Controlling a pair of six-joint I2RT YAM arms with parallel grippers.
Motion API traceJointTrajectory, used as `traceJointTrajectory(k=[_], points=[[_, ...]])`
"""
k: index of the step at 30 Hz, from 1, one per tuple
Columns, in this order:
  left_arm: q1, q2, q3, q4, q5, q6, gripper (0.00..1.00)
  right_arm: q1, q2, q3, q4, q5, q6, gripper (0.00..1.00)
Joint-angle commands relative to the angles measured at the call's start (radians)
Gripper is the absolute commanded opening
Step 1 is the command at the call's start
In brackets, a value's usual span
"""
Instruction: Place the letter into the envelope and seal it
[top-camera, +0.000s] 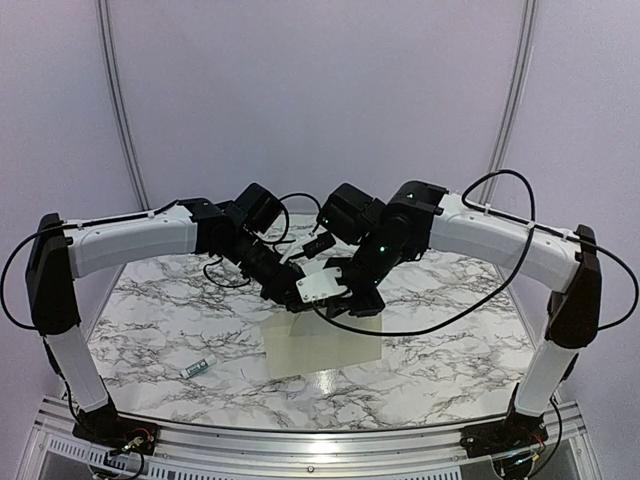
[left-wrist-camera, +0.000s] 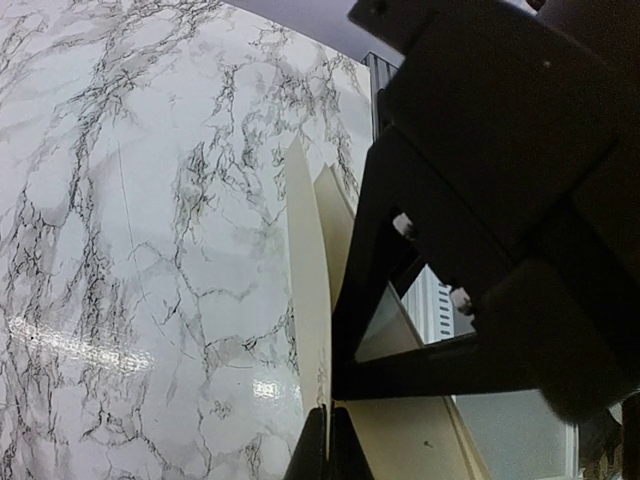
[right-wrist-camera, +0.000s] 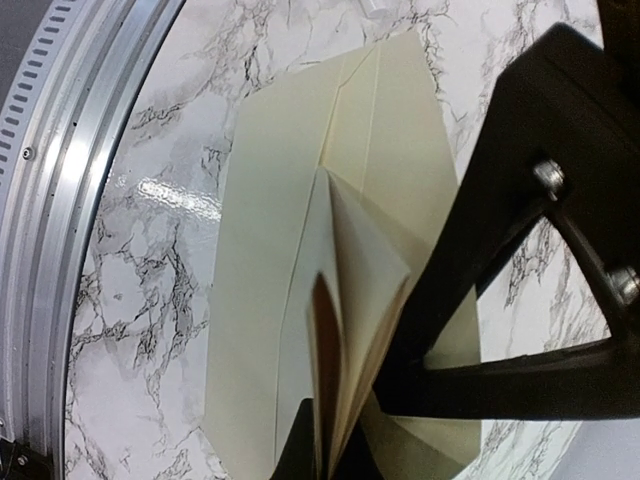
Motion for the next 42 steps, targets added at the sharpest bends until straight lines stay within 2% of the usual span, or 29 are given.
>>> traceJointTrajectory(k=[1,8,11,13,26,38,42], points=[[-0.004,0.008,0.026,-0.016,0.030,0.003,0.00,0.007,0.009,-0.001,0.010,0.020,0.001,0.00],[-0.005,0.018,0.032,-0.008,0.031,-0.002,0.00,0.009,-0.001,-0.022,0.014,0.023,0.021,0.00],[-0.004,0.019,0.027,-0.008,0.028,-0.001,0.00,0.009,-0.027,-0.041,0.038,0.059,0.038,0.13],[-0.004,0.019,0.022,-0.008,0.028,0.000,0.00,0.004,-0.041,-0.048,0.049,0.075,0.048,0.16],[-0.005,0.023,0.025,-0.006,0.029,-0.003,0.00,-0.020,-0.058,-0.002,0.032,0.025,0.094,0.23],[-0.004,0.024,0.020,-0.004,0.030,-0.001,0.00,-0.020,-0.059,0.037,0.067,0.004,0.129,0.24],[-0.004,0.020,0.026,-0.003,0.030,0.001,0.00,-0.020,-0.042,0.049,0.053,-0.010,0.124,0.18]])
